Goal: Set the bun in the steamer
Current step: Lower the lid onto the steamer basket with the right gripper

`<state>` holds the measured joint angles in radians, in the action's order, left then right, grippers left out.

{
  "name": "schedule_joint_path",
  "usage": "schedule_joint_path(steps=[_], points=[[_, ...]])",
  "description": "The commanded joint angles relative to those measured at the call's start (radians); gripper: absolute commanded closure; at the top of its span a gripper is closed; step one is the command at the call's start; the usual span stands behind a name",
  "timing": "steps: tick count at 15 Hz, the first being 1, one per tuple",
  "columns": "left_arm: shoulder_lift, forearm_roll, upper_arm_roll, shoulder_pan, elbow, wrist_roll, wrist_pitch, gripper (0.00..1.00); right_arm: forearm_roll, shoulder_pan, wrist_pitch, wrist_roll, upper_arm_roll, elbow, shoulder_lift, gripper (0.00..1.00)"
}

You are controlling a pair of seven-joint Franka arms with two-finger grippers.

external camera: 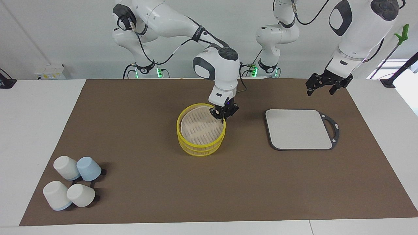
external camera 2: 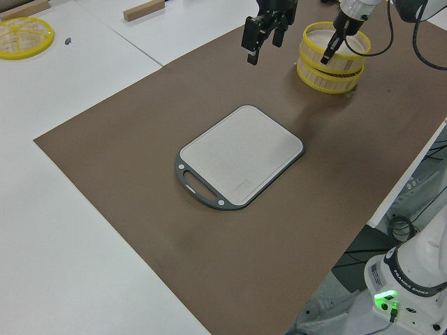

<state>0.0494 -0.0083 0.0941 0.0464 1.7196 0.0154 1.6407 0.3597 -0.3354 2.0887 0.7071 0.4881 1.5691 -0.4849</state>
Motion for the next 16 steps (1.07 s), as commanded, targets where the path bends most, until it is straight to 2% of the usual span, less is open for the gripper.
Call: schedule_joint_path(steps=[1, 16], points=[[0.021, -0.015, -0.004, -0.005, 0.014, -0.021, 0.001, 0.00, 0.019, -0.007, 0.014, 0.037, 0.001, 0.026, 0.023, 1.00], [0.026, -0.013, -0.004, -0.014, 0.021, -0.014, 0.005, 0.00, 0.061, 0.003, 0.021, 0.026, 0.003, 0.058, 0.032, 1.00]])
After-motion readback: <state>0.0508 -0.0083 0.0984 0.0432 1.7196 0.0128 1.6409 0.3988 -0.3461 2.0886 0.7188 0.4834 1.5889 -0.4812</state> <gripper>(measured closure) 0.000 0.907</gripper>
